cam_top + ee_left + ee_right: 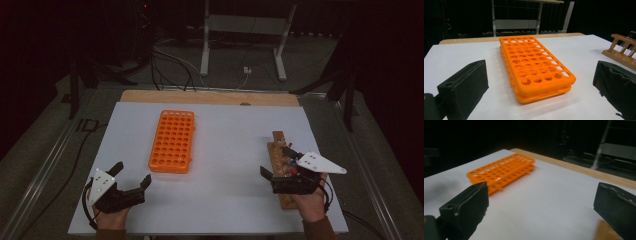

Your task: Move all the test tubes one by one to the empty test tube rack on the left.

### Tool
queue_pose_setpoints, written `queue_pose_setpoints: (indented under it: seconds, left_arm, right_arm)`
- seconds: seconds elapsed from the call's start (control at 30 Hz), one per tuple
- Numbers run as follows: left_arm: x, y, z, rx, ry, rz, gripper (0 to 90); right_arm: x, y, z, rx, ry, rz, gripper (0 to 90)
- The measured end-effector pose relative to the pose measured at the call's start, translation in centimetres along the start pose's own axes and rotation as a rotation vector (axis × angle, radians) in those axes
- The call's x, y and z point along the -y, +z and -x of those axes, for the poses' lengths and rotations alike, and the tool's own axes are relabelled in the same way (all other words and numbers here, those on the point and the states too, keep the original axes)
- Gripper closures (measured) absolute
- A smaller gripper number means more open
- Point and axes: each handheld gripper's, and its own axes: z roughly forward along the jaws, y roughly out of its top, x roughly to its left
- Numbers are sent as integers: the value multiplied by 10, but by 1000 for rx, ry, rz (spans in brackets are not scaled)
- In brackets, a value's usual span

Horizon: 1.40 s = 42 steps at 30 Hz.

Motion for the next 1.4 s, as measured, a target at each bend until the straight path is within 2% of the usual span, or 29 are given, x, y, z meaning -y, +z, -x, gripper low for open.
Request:
queue_pose_setpoints:
  seconds: [0.2,0.47,0.63,0.77,0.83,0.87,0.93,0.97,1.07,1.17,1.4]
  left_arm:
    - [1,0,-1,1,-8,-5,7]
    - [1,1,0,5,-14,-8,7]
    - [2,2,0,4,-20,-10,7]
    - [2,2,0,7,-23,-12,7]
    - [3,2,0,7,-23,-12,7]
    - [3,2,-1,7,-25,-12,7]
    - [3,2,-1,7,-27,-11,7]
    - [3,2,-1,8,-28,-10,7]
    - [3,2,0,9,-27,-9,7]
    - [3,3,0,11,-27,-13,7]
    - [3,3,1,15,-25,-14,7]
  right_arm:
    - [5,-22,23,63,24,-25,4]
    - [27,-41,34,90,39,-60,106]
    - [40,-51,36,108,60,-86,186]
    - [52,-54,35,149,60,-110,263]
    - [55,-55,34,150,61,-117,295]
    - [60,-54,33,142,54,-139,374]
    - [65,-54,32,164,41,-153,451]
    - [66,-53,31,156,44,-158,485]
    - [68,-52,28,147,18,-175,560]
    - [67,-53,24,160,-8,-185,626]
    - [67,-54,20,182,-30,-194,745]
